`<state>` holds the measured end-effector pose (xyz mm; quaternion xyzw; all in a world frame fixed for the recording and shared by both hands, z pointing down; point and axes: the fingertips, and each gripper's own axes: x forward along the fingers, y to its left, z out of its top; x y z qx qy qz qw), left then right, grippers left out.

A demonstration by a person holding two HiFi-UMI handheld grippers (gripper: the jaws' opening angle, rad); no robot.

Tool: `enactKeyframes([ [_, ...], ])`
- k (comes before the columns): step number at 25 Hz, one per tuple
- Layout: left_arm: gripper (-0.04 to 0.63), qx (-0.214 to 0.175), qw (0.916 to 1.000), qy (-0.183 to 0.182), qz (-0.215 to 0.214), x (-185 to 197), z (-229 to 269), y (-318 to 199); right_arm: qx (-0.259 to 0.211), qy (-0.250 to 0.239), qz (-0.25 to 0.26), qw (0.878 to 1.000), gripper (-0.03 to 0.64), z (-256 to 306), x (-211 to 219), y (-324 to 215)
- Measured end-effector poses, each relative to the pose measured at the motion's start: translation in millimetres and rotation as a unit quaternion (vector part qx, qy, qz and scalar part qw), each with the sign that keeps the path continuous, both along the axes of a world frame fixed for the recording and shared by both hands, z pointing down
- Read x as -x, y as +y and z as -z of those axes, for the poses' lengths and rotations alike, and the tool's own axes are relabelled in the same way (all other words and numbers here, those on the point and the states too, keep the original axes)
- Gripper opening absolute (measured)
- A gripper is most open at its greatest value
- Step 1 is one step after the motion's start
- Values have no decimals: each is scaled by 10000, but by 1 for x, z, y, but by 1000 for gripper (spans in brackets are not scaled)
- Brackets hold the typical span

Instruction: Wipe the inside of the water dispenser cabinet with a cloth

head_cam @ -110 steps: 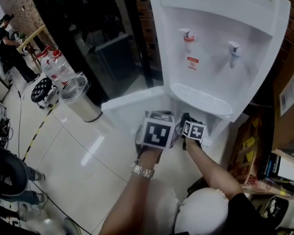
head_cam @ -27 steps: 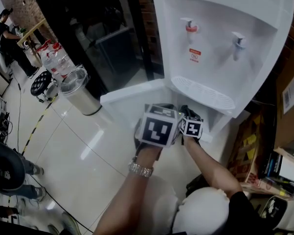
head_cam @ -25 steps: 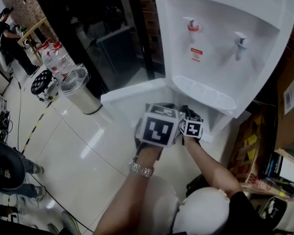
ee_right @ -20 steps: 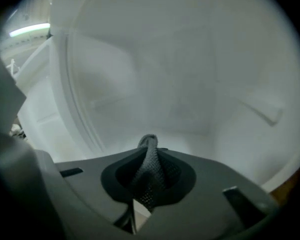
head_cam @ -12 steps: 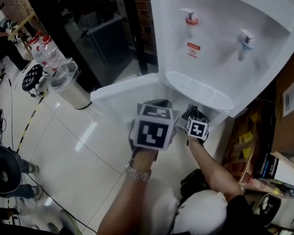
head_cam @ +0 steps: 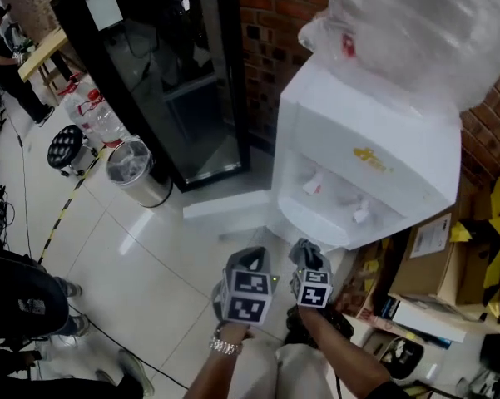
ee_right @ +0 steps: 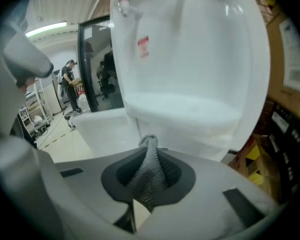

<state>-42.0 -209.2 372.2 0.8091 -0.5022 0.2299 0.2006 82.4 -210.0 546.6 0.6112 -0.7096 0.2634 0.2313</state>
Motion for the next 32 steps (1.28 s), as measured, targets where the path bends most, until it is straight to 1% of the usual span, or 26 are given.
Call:
enactKeyframes([
  [3, 3, 86, 9998, -56, 141, 21, 75, 19, 118, -154, 70, 9998, 28, 102, 21, 26],
  [5, 3, 113, 9996, 60, 258, 28, 132, 29, 121, -228, 187, 9995, 28, 179, 31, 39],
  [6, 3, 107, 9994, 145, 309, 29, 163, 31, 103, -285, 307, 9991, 28, 220, 37, 41],
  [8, 3, 13, 9990, 283, 335, 27, 232, 25, 44, -477, 713, 9963, 28, 304, 56, 34],
  [10, 3, -69, 9992, 330, 202, 21, 301, 19, 19, -740, 1077, 9914, 28, 385, 76, 25],
  [11, 3, -58, 9994, 312, 122, 18, 330, 22, 40, -862, 1151, 9896, 28, 421, 81, 26],
  [13, 3, -5, 9996, 272, 105, 11, 374, 29, 81, -972, 1185, 9882, 28, 480, 76, 31],
  [15, 3, -61, 9994, 190, 266, 9, 406, 20, 35, -793, 1162, 9900, 28, 527, 59, 22],
  [17, 3, -150, 9988, 3, 465, 17, 430, 6, 22, -529, 1184, 9916, 28, 560, 50, 10],
  [18, 3, -170, 9984, -57, 534, 20, 440, 2, 43, -488, 1195, 9916, 28, 572, 48, 7],
  [20, 3, -214, 9981, -52, 584, 17, 458, -2, 52, -566, 1136, 9919, 28, 590, 42, 5],
  [23, 3, -340, 9979, -19, 544, -3, 484, -5, 29, -678, 1082, 9918, 28, 608, 27, 2],
  [26, 3, -465, 9970, -28, 614, -13, 505, -4, 35, -763, 1271, 9889, 28, 623, 29, 1],
  [28, 3, -522, 9962, 30, 691, -18, 516, 0, -8, -823, 1381, 9870, 28, 632, 31, 5],
  [32, 3, -568, 9956, 122, 729, -26, 529, 25, -104, -1008, 1500, 9835, 28, 648, 32, 22],
])
